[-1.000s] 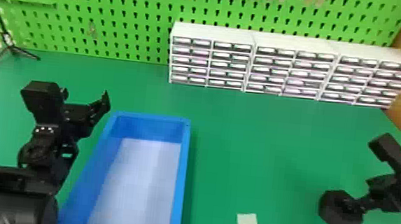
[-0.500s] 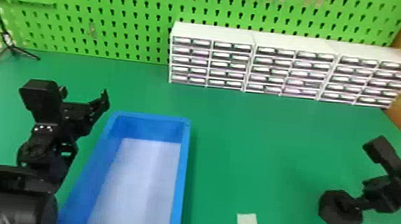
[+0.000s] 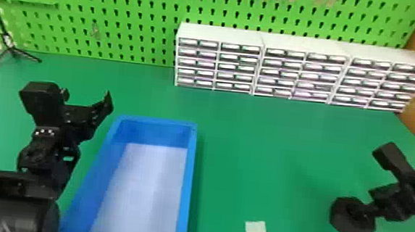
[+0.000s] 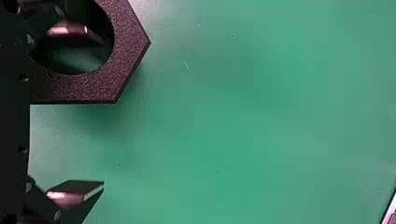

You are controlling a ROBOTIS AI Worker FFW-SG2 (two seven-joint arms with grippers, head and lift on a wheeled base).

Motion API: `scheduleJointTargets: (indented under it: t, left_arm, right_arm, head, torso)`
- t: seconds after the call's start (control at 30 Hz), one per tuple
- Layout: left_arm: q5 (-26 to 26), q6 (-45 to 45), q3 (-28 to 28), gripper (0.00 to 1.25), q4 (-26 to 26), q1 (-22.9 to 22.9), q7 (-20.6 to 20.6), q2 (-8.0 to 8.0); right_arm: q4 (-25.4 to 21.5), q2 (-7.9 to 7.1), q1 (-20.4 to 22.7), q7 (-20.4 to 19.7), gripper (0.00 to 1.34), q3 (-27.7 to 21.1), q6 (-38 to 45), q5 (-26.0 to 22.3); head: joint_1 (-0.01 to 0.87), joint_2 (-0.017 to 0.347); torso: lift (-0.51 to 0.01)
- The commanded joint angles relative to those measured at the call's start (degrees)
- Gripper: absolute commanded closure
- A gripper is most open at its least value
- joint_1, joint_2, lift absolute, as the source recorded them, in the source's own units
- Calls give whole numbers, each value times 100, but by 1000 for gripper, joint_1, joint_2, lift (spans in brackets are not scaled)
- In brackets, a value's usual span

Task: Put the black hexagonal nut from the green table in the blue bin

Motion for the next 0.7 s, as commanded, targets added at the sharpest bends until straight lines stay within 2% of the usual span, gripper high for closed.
scheduleJointTargets:
  t: [0.0,0.03,0.27,0.4,0.53,0.67]
  left_arm:
    - [0,-4,0,283,-8,1,0,0]
    - [0,-4,0,283,1,1,0,0]
    - [0,-4,9,283,-8,27,0,0]
    - [0,-4,9,283,1,27,0,0]
    - [0,-4,0,283,1,18,0,0]
    - [0,-4,-9,283,1,18,0,0]
  right_arm:
    - [5,6,21,0,446,2,23,-27]
    - [14,6,30,0,536,2,32,-36]
    - [5,-3,48,0,906,-24,67,-150]
    - [-56,-20,48,0,907,2,260,-167]
    - [-170,-29,56,0,1023,46,357,-36]
    - [-179,-29,65,0,1023,46,357,-53]
  head:
    - [683,28]
    - [683,28]
    - [683,28]
    - [683,28]
    - [683,28]
    - [683,28]
  torso:
    - [-96]
    - [-96]
    - [-96]
    - [-96]
    - [-96]
    - [-96]
